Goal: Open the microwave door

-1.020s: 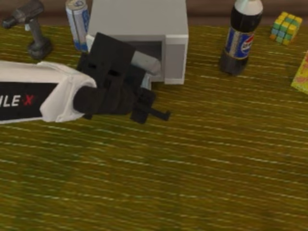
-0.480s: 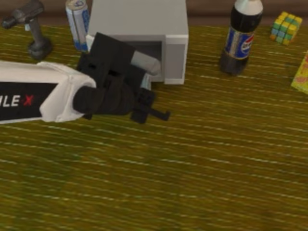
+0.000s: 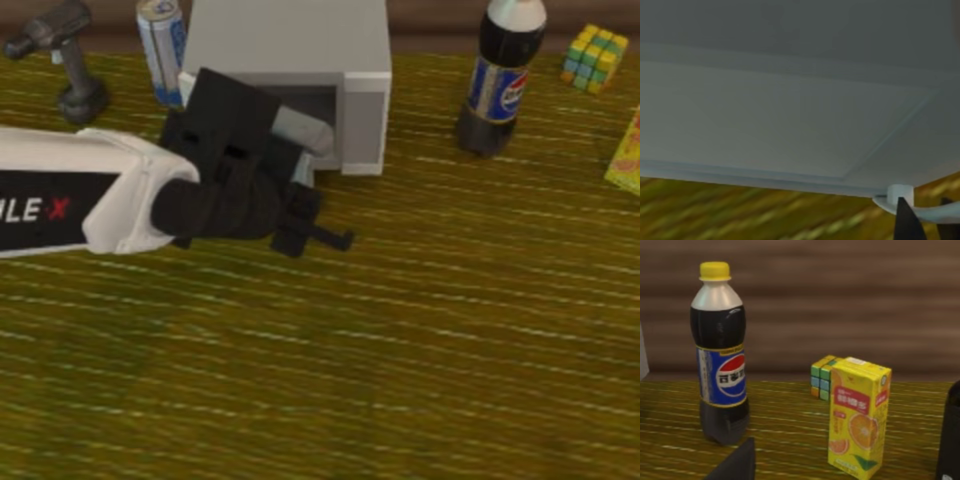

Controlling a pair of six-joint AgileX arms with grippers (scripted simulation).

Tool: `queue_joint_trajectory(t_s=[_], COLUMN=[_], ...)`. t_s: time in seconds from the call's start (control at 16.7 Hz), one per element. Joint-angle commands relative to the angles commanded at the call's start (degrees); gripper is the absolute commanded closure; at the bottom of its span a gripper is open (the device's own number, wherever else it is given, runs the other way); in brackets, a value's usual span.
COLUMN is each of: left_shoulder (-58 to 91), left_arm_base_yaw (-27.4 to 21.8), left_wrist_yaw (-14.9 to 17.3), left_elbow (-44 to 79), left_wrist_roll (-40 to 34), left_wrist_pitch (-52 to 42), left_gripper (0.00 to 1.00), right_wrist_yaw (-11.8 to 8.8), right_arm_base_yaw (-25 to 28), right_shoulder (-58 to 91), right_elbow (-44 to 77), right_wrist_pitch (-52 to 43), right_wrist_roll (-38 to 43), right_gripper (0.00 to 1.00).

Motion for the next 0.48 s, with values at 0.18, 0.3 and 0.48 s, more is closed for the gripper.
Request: queue_joint_trajectory(t_s=[0.18, 0.3, 0.48], left_shoulder=[-0.53, -1.08, -1.33], left_arm_base_yaw=[0.65, 1.21, 1.67], left_wrist_yaw=[0.78, 1.51, 2.07], left_elbow=[-0.7, -1.15, -1.67], left_wrist_roll=[1.31, 2.43, 3.31], left_wrist_pitch=[0.05, 0.23, 0.2], left_gripper=[1.0, 1.0, 1.0], right_wrist_yaw=[0.0, 0.0, 0.0], right_arm_base_yaw=[0.0, 0.0, 0.0], right_shoulder=[0.0, 0.0, 0.0], right_elbow=[0.0, 0.0, 0.0], right_wrist_pitch=[0.0, 0.0, 0.0], right_wrist_roll=[0.0, 0.0, 0.0], right_gripper=[0.0, 0.0, 0.0])
